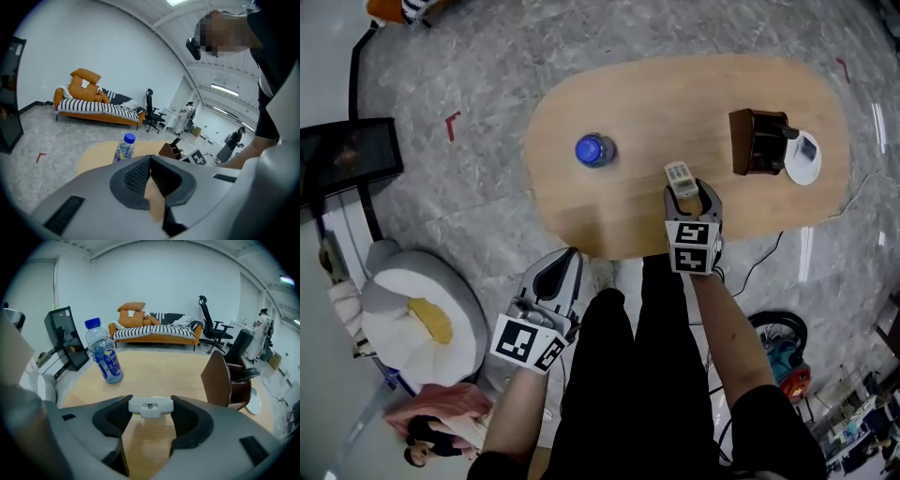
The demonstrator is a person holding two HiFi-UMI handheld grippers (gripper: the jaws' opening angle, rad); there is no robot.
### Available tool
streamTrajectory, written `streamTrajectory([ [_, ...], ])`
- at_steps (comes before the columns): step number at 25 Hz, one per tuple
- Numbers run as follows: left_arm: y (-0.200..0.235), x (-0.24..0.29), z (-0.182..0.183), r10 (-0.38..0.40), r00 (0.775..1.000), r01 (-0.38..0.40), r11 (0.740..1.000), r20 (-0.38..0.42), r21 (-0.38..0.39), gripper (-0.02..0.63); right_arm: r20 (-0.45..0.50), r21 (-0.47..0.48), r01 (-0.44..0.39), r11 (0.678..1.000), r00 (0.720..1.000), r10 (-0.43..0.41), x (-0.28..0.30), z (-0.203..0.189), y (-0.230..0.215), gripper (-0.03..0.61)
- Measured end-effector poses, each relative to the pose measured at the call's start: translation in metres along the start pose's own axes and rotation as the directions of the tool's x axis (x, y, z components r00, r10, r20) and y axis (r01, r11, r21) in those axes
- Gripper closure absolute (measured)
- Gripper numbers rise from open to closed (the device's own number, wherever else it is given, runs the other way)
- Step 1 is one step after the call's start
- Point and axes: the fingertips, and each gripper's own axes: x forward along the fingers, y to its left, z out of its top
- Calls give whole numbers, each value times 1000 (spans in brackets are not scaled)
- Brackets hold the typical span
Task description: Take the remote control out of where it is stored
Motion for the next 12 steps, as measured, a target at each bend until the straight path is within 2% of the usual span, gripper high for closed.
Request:
streamTrajectory([
  [5,3,3,-2,17,1000,-17,1000,7,-7,606,-8,-12,-11,1000,1000,11,3,-5,2,316],
  [12,10,3,-15,42,999,-42,999,-9,-29,606,-75,-50,-6,999,997,3,10,-42,-4,316],
])
